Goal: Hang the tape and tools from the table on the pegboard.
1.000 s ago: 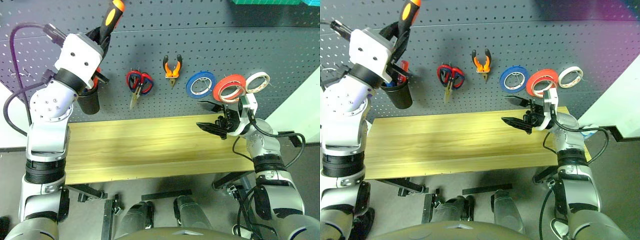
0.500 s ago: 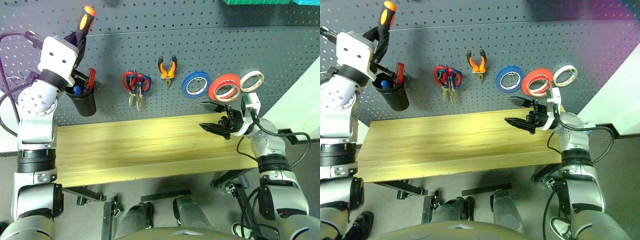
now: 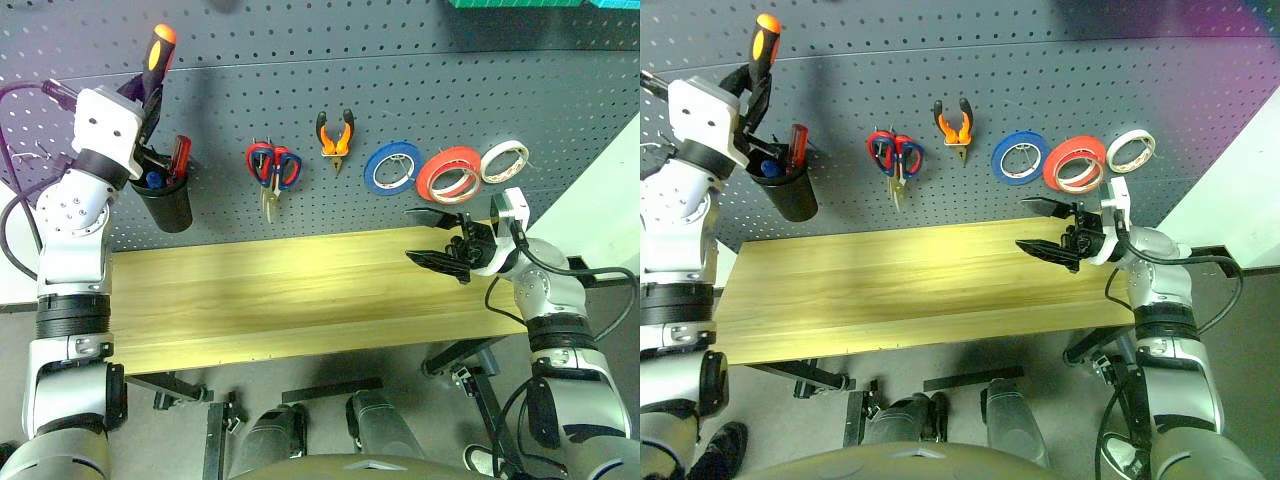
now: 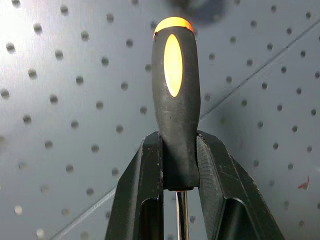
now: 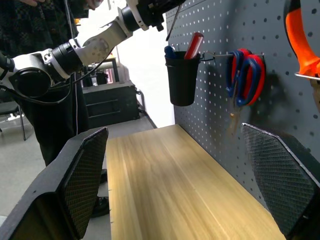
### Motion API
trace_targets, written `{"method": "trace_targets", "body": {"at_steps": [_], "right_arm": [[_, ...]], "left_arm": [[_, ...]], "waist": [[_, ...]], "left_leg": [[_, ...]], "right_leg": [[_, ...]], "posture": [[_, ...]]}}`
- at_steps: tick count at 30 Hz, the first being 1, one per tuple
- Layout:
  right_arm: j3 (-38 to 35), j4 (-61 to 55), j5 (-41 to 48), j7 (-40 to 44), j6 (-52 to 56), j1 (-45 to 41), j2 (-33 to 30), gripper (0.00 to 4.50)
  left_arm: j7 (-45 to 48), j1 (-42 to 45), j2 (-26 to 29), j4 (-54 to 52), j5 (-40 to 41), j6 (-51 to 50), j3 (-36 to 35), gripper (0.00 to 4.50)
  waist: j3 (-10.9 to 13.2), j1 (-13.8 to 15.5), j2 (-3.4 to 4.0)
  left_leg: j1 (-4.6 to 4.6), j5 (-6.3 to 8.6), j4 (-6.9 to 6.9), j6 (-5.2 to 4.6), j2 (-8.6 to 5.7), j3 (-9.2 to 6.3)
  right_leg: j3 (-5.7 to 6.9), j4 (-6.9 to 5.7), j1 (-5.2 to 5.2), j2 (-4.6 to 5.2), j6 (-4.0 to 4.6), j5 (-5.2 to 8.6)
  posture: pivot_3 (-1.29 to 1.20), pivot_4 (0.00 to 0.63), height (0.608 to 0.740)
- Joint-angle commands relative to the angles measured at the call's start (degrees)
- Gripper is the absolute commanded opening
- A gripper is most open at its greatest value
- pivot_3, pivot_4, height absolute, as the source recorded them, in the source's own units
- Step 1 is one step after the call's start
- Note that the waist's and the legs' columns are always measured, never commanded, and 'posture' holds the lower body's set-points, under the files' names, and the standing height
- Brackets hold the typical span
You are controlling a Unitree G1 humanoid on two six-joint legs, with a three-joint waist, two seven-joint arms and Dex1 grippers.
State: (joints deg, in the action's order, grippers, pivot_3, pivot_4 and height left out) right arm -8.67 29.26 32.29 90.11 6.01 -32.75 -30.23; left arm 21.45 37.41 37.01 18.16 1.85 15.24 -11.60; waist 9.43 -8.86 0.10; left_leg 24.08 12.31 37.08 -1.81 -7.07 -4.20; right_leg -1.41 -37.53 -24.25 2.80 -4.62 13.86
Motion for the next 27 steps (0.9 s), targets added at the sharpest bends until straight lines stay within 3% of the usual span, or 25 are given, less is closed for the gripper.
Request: {"method": "trace_targets", "body": {"at_steps": [1, 14, 27], "right_arm": [[-1.33, -2.94, 1.12, -0.28, 0.88, 0.07, -1.0, 4.5], [-2.08, -5.96, 1.52, -1.36, 2.59, 1.95, -1.55, 4.5], [-2.05, -4.82, 1.29, -1.16, 2.47, 1.33, -1.41, 4.5]], "left_arm": [[-0.07, 1.56, -0.22, 2.13, 1.16, 3.24, -1.01, 0.56], [-0.35, 4.9, -2.09, 12.67, -0.56, 9.19, 1.46, 0.56], [-5.2, -8.97, -3.14, -5.59, 1.23, 1.29, -2.97, 0.56]], "waist": [[0.09, 0.0, 0.0], [0.89, -0.09, 0.12], [1.03, -0.1, 0.21]], "left_leg": [[0.0, 0.0, 0.0, 0.0, 0.0, 0.0], [0.25, 0.05, -0.03, -0.09, 0.0, 0.0], [0.28, 0.05, -0.1, -0.09, 0.01, 0.0]], "right_leg": [[0.0, 0.0, 0.0, 0.0, 0.0, 0.0], [0.0, 0.14, -0.19, 0.03, 0.0, 0.0], [-0.01, 0.18, -0.23, 0.03, 0.01, 0.01]], "posture": [[-0.25, 0.197, 0.74], [-0.27, 0.21, 0.74], [-0.25, 0.201, 0.74]]}}
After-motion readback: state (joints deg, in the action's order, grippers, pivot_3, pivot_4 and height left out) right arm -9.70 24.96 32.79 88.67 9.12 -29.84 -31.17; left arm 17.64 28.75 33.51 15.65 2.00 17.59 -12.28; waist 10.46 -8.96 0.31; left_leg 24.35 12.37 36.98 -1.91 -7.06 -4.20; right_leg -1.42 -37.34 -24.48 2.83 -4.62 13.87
